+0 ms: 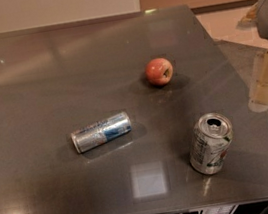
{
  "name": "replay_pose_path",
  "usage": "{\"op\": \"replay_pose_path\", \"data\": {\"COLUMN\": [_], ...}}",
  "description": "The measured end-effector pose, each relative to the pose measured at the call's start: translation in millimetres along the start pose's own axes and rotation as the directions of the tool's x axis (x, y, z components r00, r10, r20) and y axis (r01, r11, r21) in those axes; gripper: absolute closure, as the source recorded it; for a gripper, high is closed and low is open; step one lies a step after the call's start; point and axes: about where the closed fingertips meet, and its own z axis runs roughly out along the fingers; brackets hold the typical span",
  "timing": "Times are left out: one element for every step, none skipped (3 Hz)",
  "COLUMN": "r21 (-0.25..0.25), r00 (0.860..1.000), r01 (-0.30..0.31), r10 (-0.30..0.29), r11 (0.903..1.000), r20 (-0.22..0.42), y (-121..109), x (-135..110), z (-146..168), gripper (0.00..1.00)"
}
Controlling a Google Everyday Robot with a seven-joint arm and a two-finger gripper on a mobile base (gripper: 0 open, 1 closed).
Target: Move redbull can near apple
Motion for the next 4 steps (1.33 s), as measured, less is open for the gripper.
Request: {"op": "replay_pose_path", "data": {"r21": [0.0,-0.029,-0.065,-0.105], "r00": [1.0,1.0,0.997,0.989], "r01": [0.0,0.028,0.077,0.144], "r10": [0.0,-0.028,-0.078,-0.146], "r11": [1.0,0.9992,0.9949,0.9839], "r20": [0.0,-0.008,-0.011,-0.006], "y": [0,-3,-4,3], "x": [0,-12,-38,-71], "z": [0,4,20,42], "gripper": [0.0,0.0,0.0,0.0]}}
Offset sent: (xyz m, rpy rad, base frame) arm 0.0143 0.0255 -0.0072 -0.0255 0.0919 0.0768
